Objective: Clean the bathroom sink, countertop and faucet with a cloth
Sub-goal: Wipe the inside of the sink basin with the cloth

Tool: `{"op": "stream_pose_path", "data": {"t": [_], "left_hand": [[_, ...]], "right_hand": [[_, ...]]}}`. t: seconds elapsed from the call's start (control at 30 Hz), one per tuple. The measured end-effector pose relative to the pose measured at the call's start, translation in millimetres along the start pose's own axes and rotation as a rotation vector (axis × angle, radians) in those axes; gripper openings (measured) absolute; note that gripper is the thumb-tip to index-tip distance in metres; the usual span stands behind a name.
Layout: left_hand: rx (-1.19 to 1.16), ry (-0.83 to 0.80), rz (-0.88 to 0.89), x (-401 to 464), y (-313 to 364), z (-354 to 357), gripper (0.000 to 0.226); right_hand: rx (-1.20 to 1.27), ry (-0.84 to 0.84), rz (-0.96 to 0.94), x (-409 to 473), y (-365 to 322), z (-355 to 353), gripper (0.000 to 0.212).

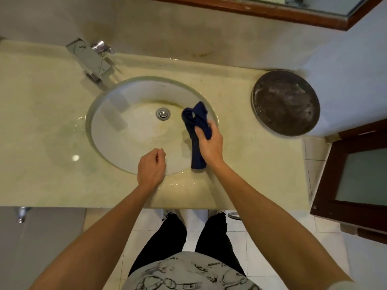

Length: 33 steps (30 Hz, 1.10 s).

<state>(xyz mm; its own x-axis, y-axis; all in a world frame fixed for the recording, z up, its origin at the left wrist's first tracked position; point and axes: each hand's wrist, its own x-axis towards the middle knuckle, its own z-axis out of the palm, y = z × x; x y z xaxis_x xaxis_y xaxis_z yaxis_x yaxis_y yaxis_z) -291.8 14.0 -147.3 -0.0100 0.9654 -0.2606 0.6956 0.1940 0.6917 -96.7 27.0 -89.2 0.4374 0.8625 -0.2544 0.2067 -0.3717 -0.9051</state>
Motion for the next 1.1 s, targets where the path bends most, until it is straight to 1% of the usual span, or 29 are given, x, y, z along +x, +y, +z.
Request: {"op": "stream_pose_path", "data": {"t": [0.03, 0.1, 0.17, 0.23, 0.37, 0.47, 0.53, 0.6, 0.77, 0.87, 0.97, 1.03, 1.1], "left_hand": [[0.011, -0.010, -0.006, 0, 0, 0, 0.044], [0.054, -0.034, -0.017, 0, 0, 1, 0.048], [0.093, -0.043, -0.013, 0, 2, 2, 0.050], [0.121, -0.039, -0.003, -1, 3, 2, 0.050], [0.180, -0.041, 0.017, -2, 4, 4, 0.053], [0.206, -0.023, 0.007, -3, 5, 5, 0.056], [0.216, -0.010, -0.003, -3, 6, 5, 0.055], [0.231, -0.007, 0.004, -3, 6, 6, 0.053], [0.251, -0.002, 0.012, -3, 5, 9, 0.055], [0.245, -0.023, 0.001, -3, 4, 7, 0.059], [0.212, -0.063, -0.027, -1, 3, 4, 0.064], [0.071, -0.117, -0.073, 1, 2, 1, 0.064], [-0.201, -0.184, -0.166, 9, 6, -5, 0.058]], "right_hand": [[0.022, 0.039, -0.019, -2, -3, -19, 0.017], [-0.029, 0.138, -0.071, -7, 0, -73, 0.021], [-0.148, 0.229, -0.118, -14, 8, -141, 0.025], [-0.290, 0.285, -0.119, -23, 20, -205, 0.030], [-0.620, 0.283, -0.011, -35, 58, -297, 0.034], [-0.807, 0.188, 0.080, -39, 87, -325, 0.035], [-0.857, 0.079, 0.104, -42, 104, -322, 0.037], [-0.868, 0.049, 0.070, -46, 122, -310, 0.038], [-0.763, 0.253, 0.016, -60, 132, -271, 0.034], [-0.689, 0.317, 0.018, -73, 126, -232, 0.033], [-0.628, 0.375, 0.049, -84, 115, -179, 0.028], [-0.574, 0.398, 0.084, -90, 103, -137, 0.025], [-0.512, 0.416, 0.123, -95, 87, -88, 0.024]]}}
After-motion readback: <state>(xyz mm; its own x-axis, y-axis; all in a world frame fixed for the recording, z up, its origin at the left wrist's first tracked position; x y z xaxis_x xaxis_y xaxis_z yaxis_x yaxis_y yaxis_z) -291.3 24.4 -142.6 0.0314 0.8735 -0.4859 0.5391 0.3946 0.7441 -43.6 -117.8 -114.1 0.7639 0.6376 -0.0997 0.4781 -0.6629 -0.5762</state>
